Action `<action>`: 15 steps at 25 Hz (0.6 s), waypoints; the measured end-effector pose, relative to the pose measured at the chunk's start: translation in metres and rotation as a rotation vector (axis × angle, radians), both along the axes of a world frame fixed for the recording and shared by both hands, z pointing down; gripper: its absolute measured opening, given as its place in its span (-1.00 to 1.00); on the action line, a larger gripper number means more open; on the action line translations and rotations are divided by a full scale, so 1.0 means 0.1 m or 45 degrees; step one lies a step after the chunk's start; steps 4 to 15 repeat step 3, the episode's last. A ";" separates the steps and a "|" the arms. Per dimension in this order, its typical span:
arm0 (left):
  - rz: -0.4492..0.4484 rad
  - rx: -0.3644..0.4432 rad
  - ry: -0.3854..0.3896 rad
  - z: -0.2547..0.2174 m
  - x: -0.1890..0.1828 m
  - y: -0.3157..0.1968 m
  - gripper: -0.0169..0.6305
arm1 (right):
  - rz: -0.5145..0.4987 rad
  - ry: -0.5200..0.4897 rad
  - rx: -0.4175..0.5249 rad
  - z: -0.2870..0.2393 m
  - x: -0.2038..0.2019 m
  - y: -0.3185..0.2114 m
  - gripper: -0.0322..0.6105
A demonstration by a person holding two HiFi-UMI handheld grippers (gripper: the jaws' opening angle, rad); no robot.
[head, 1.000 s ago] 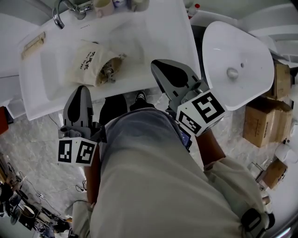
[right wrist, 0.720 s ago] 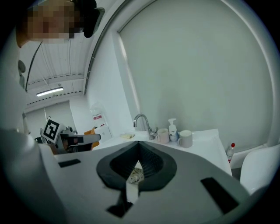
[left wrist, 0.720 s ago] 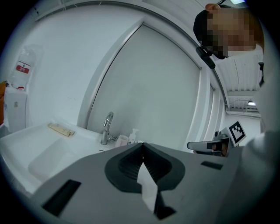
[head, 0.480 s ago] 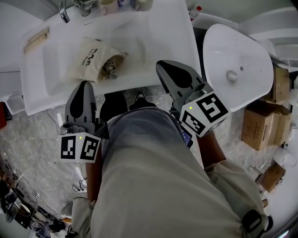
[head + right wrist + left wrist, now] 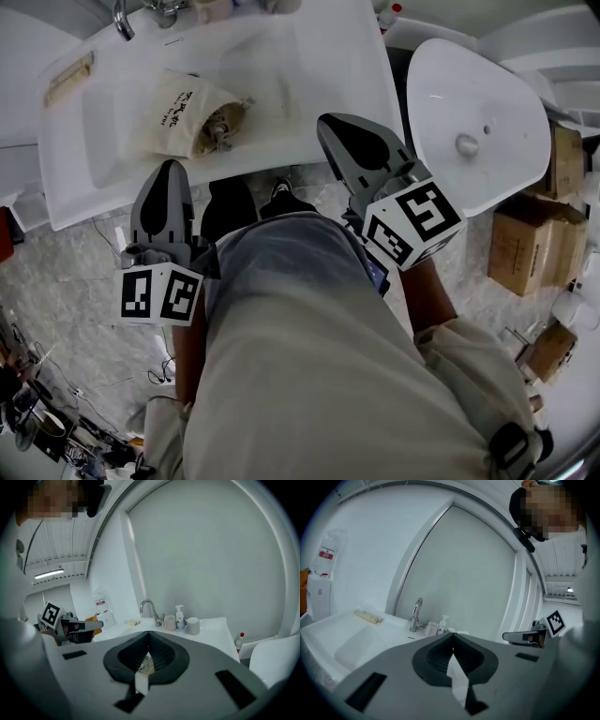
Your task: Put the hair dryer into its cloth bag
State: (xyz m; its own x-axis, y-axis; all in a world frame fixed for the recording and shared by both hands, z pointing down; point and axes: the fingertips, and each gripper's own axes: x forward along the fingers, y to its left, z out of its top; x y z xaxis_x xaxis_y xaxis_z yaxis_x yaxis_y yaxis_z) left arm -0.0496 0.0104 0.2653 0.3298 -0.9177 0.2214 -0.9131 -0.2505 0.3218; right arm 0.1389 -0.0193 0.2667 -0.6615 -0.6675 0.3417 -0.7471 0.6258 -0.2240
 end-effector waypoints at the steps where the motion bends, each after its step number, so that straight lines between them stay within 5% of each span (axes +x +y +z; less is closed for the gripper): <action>1: 0.000 -0.003 0.003 0.01 0.00 0.00 -0.93 | -0.003 0.001 -0.001 0.01 0.00 0.00 -0.87; 15: -0.001 -0.008 0.007 0.02 0.00 0.01 -0.93 | -0.009 0.001 -0.002 0.02 -0.01 -0.01 -0.87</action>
